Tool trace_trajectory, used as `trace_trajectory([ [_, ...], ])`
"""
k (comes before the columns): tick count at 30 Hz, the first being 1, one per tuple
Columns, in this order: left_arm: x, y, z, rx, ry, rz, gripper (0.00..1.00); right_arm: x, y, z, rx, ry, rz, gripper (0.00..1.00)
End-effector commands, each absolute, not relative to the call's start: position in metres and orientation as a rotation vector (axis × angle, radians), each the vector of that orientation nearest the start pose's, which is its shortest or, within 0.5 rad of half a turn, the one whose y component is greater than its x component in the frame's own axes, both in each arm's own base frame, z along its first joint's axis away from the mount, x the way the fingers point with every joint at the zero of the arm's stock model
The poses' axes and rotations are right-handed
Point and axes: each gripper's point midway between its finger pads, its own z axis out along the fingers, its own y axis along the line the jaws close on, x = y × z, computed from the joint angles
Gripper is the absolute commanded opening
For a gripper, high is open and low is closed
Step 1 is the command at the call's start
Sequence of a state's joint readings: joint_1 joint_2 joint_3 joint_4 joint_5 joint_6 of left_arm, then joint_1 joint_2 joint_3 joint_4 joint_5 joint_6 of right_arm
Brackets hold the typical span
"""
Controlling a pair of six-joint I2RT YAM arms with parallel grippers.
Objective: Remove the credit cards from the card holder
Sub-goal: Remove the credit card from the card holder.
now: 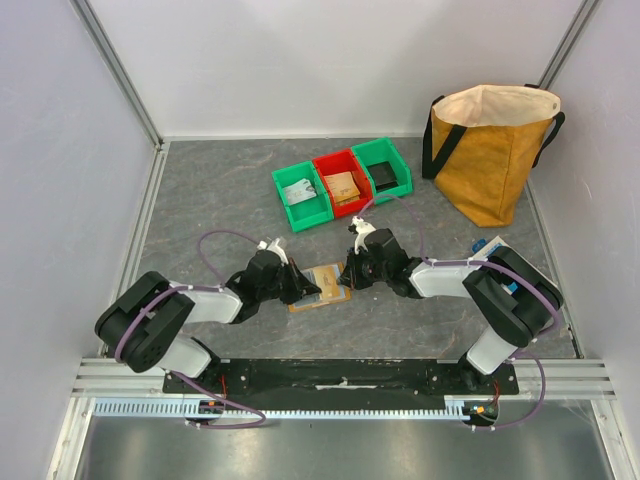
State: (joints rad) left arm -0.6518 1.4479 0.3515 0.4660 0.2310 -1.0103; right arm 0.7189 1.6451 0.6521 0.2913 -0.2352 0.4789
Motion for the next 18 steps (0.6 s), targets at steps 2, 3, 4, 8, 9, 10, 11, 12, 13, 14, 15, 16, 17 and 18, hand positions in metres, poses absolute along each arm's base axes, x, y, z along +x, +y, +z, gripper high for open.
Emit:
trace_trajectory([
  [2, 0.218, -0.266, 0.045, -0.297, 2.349, -1.215, 0.02, 0.224, 0.266, -0.023, -0.427, 2.559, 0.733, 0.00],
  [3, 0.217, -0.264, 0.044, -0.302, 2.350, -1.214, 0.02, 0.225, 0.265, -0.023, -0.420, 2.561, 0.730, 0.00],
  [4, 0.217, -0.263, 0.044, -0.309, 2.350, -1.213, 0.02, 0.225, 0.265, -0.023, -0.421, 2.561, 0.730, 0.00],
  [8, 0.210, -0.257, 0.038, -0.326, 2.382, -1.193, 0.02, 0.227, 0.262, -0.023, -0.408, 2.562, 0.725, 0.00],
  [9, 0.208, -0.256, 0.036, -0.329, 2.391, -1.187, 0.02, 0.227, 0.262, -0.024, -0.408, 2.564, 0.724, 0.00],
  [10, 0.207, -0.255, 0.034, -0.331, 2.399, -1.181, 0.02, 0.228, 0.262, -0.023, -0.408, 2.562, 0.723, 0.00],
  [11, 0.206, -0.254, 0.033, -0.335, 2.406, -1.175, 0.02, 0.228, 0.262, -0.022, -0.406, 2.558, 0.722, 0.00],
  [12, 0.205, -0.253, 0.032, -0.340, 2.410, -1.172, 0.02, 0.228, 0.262, -0.021, -0.404, 2.557, 0.723, 0.00],
  [13, 0.205, -0.254, 0.031, -0.337, 2.412, -1.174, 0.02, 0.229, 0.263, -0.019, -0.405, 2.550, 0.728, 0.00],
  [14, 0.205, -0.253, 0.031, -0.339, 2.415, -1.172, 0.02, 0.229, 0.265, -0.015, -0.412, 2.538, 0.745, 0.00],
  [15, 0.205, -0.253, 0.030, -0.341, 2.419, -1.169, 0.02, 0.229, 0.268, -0.011, -0.416, 2.522, 0.768, 0.00],
  [16, 0.206, -0.254, 0.031, -0.335, 2.416, -1.172, 0.02, 0.231, 0.271, -0.005, -0.419, 2.499, 0.791, 0.00],
  [17, 0.206, -0.255, 0.030, -0.333, 2.422, -1.171, 0.02, 0.233, 0.275, 0.004, -0.424, 2.473, 0.823, 0.01],
  [18, 0.207, -0.256, 0.031, -0.328, 2.418, -1.175, 0.02, 0.234, 0.280, 0.011, -0.432, 2.447, 0.851, 0.02],
])
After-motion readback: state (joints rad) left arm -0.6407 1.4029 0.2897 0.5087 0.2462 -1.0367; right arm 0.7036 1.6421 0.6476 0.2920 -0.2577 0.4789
